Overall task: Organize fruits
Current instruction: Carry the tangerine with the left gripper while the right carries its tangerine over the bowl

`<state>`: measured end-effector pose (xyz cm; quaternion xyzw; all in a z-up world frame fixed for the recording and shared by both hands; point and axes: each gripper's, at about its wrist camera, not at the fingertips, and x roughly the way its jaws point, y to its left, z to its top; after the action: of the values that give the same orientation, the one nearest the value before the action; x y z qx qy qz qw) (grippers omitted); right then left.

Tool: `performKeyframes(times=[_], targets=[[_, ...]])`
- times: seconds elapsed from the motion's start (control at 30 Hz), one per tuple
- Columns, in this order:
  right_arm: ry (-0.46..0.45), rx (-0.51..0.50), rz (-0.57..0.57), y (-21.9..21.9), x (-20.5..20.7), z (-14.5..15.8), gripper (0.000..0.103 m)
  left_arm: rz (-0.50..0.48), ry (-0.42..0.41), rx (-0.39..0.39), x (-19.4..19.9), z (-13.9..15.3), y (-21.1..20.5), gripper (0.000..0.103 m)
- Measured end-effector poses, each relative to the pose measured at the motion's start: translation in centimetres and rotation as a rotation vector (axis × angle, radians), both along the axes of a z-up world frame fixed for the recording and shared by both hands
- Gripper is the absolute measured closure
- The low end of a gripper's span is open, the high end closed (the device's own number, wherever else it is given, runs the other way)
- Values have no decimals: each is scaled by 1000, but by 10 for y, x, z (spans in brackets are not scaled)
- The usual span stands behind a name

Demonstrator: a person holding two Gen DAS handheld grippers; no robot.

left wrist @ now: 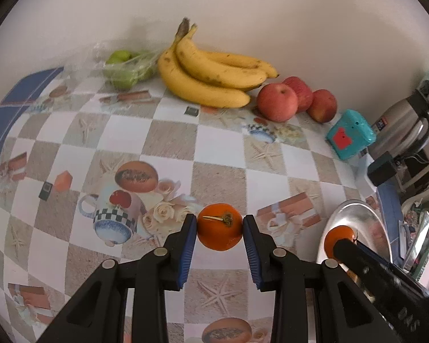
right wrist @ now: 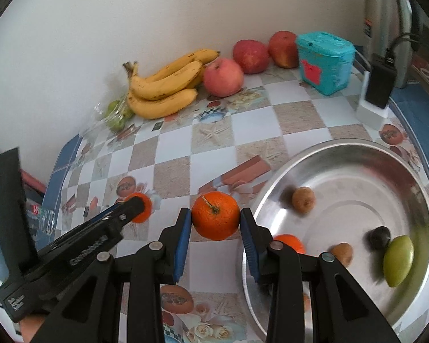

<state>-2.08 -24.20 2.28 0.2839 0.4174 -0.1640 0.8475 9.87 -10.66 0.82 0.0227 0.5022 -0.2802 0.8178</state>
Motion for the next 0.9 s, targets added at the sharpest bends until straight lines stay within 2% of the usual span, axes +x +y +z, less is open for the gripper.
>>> performKeyframes(times=[0.17, 0.4, 0.53, 0.67, 0.9], targets=[[22, -2, -106, -28, -22, 2, 67, -72, -3, -30, -16, 12, -17, 68], [56, 16, -258, -66, -61, -3, 67, -209, 13, -38, -50, 14, -56, 68], [54, 30, -322, -82, -80, -5, 67, -292, -15, -39, -72, 18, -77, 68], [49, 30, -356, -88, -89, -3, 67, -363, -51, -26, -93, 19, -95, 68], [46, 32, -347, -88, -86, -1, 66, -406, -72, -3, -105, 12, -106, 68]])
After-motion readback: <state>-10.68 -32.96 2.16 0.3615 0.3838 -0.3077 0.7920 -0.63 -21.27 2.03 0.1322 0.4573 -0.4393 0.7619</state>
